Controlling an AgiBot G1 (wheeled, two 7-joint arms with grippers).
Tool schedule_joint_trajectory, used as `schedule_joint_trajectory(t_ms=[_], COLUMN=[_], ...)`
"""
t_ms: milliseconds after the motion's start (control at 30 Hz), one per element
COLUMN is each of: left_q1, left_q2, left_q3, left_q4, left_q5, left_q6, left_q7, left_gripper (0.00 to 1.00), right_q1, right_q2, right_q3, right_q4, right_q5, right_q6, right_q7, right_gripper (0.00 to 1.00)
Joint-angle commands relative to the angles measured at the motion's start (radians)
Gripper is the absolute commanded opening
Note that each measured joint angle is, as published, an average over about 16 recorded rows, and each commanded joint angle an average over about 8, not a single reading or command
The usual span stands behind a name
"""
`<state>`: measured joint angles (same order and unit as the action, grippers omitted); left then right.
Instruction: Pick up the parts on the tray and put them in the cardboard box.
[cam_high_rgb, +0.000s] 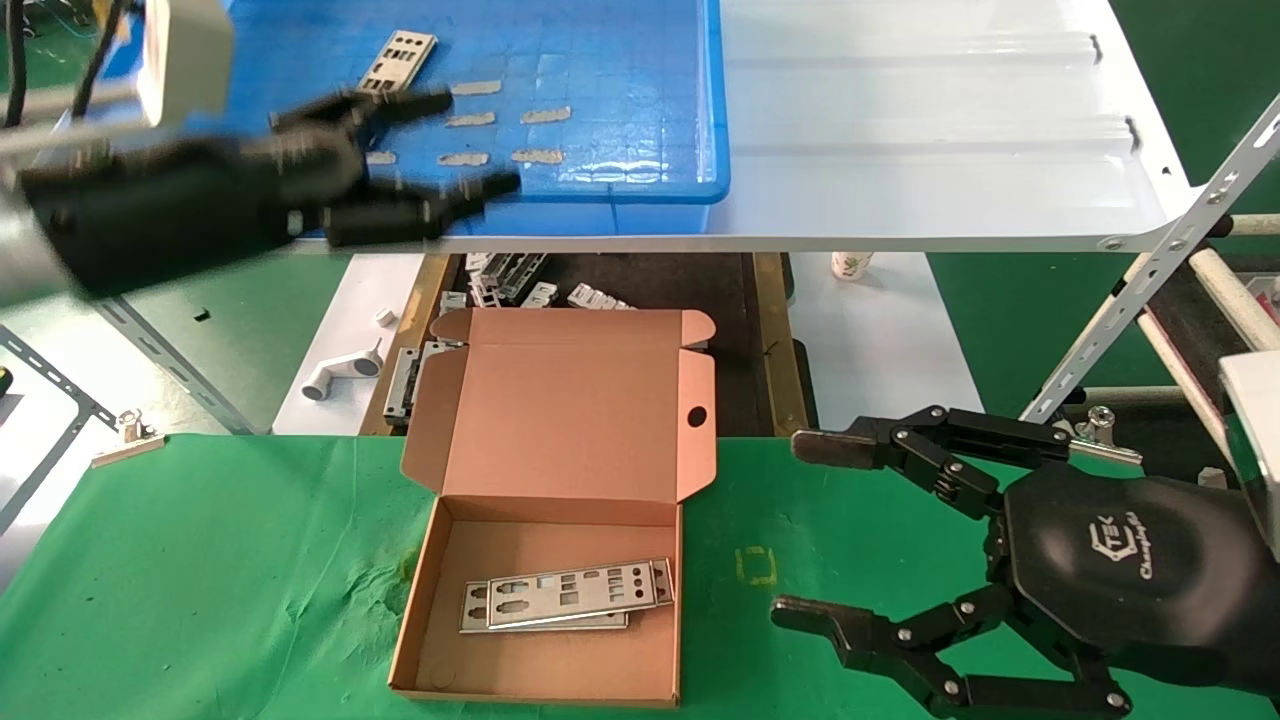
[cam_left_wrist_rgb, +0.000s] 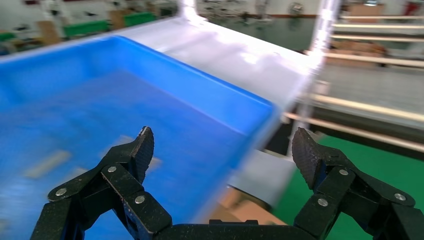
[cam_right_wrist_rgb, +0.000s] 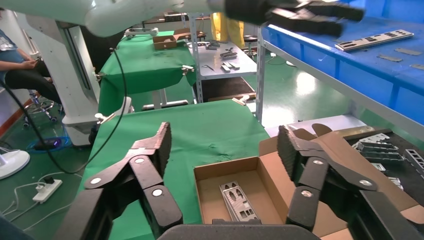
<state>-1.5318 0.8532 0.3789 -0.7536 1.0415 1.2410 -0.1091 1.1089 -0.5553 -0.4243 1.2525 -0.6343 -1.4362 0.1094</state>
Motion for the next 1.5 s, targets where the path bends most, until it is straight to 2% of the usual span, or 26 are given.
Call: schedule_joint_trajectory(t_ms=[33, 400, 633, 833, 867, 933, 1100, 1167, 1233, 1500], left_q1=[-0.065, -0.334, -0.408, -0.428, -0.429, -0.431, -0.433, -0.433, -0.433, -0.430], left_q2=[0.030, 0.153, 0.209, 0.233, 0.235, 0.239, 0.247, 0.250, 0.252, 0.261], left_q3=[0.014, 0.093, 0.127, 0.134, 0.134, 0.133, 0.129, 0.128, 0.128, 0.131], left_q4=[0.084, 0.468, 0.625, 0.690, 0.696, 0.706, 0.728, 0.734, 0.739, 0.751], left_q5=[0.038, 0.217, 0.273, 0.285, 0.285, 0.284, 0.279, 0.278, 0.277, 0.282], left_q6=[-0.017, -0.194, -0.265, -0.304, -0.310, -0.318, -0.343, -0.355, -0.366, -0.390], left_q7=[0.016, 0.068, 0.044, 0.043, 0.045, 0.049, 0.054, 0.055, 0.057, 0.058], left_gripper=[1.00, 1.00, 1.00, 0.99, 0.95, 0.79, 0.18, 0.04, 0.00, 0.00], right_q1=[0.000, 0.000, 0.000, 0.000, 0.000, 0.000, 0.000, 0.000, 0.000, 0.000], right_q2=[0.000, 0.000, 0.000, 0.000, 0.000, 0.000, 0.000, 0.000, 0.000, 0.000], right_q3=[0.000, 0.000, 0.000, 0.000, 0.000, 0.000, 0.000, 0.000, 0.000, 0.000], right_q4=[0.000, 0.000, 0.000, 0.000, 0.000, 0.000, 0.000, 0.000, 0.000, 0.000], right_q5=[0.000, 0.000, 0.000, 0.000, 0.000, 0.000, 0.000, 0.000, 0.000, 0.000], right_q6=[0.000, 0.000, 0.000, 0.000, 0.000, 0.000, 0.000, 0.000, 0.000, 0.000], right_q7=[0.000, 0.000, 0.000, 0.000, 0.000, 0.000, 0.000, 0.000, 0.000, 0.000], right_gripper=[0.00, 0.00, 0.00, 0.00, 0.00, 0.00, 0.00, 0.00, 0.00, 0.00])
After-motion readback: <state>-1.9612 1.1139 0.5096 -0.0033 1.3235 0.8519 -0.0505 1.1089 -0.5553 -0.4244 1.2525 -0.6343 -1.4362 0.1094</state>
